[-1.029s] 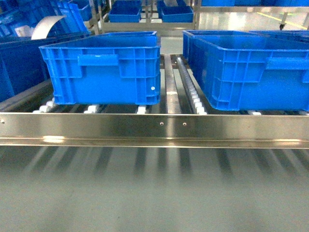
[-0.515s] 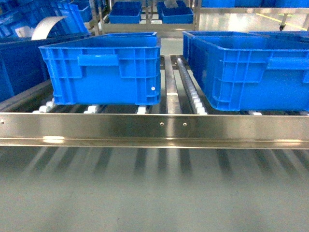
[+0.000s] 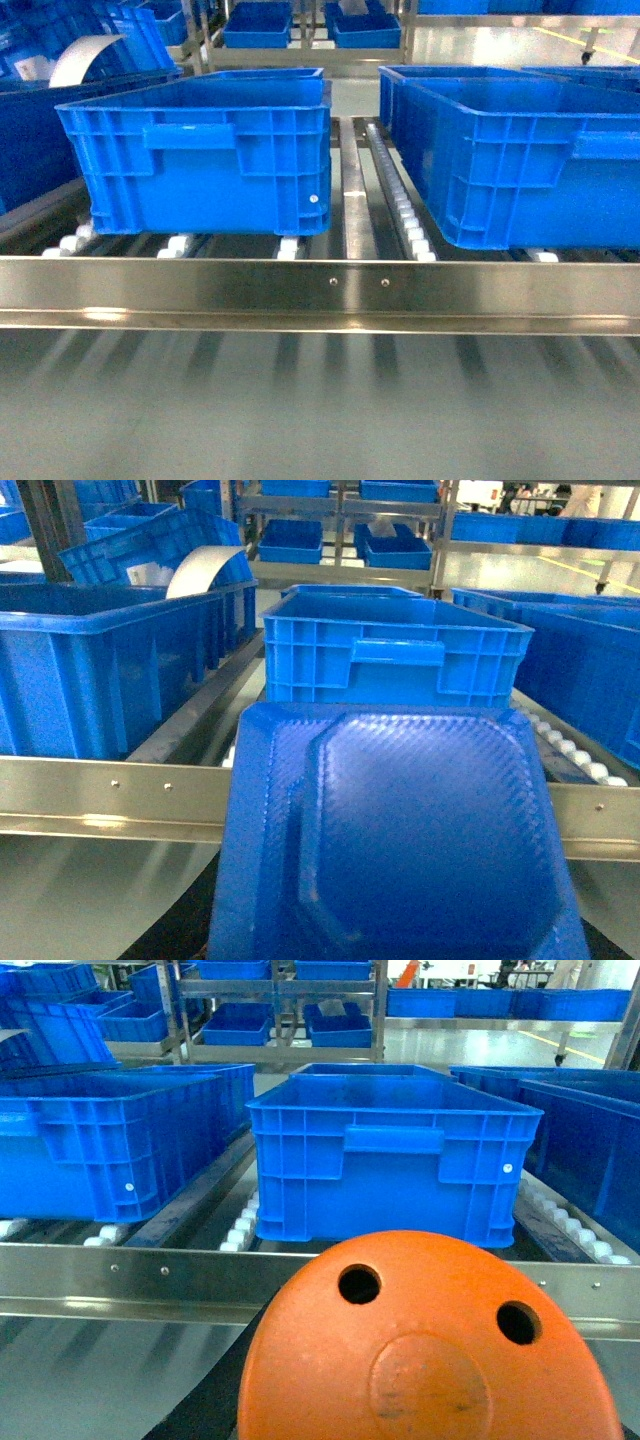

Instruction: Sort blue parts and orange caps into right shelf containers

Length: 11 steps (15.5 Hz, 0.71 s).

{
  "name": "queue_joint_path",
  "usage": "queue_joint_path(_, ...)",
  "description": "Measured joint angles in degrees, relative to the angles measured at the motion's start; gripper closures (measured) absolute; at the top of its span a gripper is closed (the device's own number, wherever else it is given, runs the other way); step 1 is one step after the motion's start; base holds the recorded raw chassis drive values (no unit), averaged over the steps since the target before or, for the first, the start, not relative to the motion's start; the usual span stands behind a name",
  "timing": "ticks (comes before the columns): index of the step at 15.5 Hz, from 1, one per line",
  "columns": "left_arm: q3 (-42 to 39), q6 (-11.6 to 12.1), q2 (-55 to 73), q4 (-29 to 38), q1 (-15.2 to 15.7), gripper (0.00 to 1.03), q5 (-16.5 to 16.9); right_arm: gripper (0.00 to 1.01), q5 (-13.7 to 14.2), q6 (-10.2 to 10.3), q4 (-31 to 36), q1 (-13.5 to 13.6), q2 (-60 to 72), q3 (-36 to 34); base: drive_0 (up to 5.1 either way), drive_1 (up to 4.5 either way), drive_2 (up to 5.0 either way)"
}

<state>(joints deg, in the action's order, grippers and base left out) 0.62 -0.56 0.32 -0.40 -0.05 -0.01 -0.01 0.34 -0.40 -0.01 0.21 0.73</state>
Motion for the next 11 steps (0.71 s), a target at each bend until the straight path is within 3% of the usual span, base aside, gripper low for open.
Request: queue_joint_path(11,0.00,0.00,0.00,0.09,0.00,0.61,0.00,0.58,-0.02,0.00,0.04,0.00,0.00,0.00,0.1,4.33,-4.2)
